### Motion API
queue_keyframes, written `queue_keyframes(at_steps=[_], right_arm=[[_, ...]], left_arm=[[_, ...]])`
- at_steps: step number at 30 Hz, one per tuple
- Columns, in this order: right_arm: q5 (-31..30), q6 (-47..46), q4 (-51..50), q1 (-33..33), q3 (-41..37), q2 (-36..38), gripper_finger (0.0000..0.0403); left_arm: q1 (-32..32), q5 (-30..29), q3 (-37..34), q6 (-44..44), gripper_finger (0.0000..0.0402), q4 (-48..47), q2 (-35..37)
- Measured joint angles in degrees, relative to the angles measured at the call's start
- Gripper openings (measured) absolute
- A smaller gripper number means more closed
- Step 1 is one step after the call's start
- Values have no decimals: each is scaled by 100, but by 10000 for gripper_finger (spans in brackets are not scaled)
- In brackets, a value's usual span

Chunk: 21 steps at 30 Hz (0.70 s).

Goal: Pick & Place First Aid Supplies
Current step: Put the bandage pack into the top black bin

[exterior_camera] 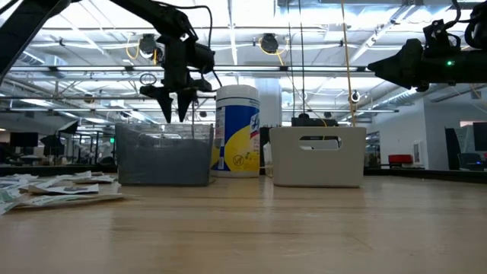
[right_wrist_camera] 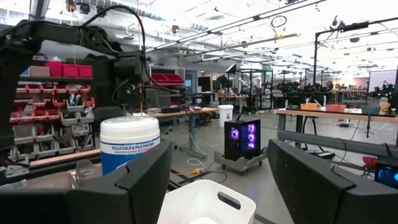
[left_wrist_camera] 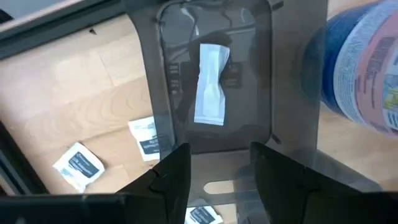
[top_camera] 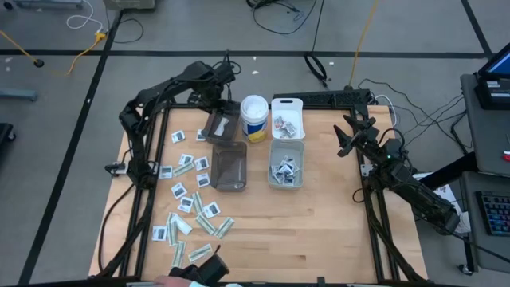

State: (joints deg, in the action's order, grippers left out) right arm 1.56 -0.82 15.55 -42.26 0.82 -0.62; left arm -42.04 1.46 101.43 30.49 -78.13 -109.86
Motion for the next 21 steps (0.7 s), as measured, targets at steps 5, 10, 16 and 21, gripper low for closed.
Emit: queue_keyframes(at_steps=[5,10,16,21], right_arm=[[0,1,0,-1,0,1,263],[0,0,0,0,0,1,263],[0,0,0,-1,0,2,263],[-1,0,0,0,0,0,263]], left_arm=[[76,234,-349,65,173,13,63],[266,412,-1282,303,173,269,667],[506,504,-2445,256,173,352,1497],[624,472,-3365,66,173,361,2186]])
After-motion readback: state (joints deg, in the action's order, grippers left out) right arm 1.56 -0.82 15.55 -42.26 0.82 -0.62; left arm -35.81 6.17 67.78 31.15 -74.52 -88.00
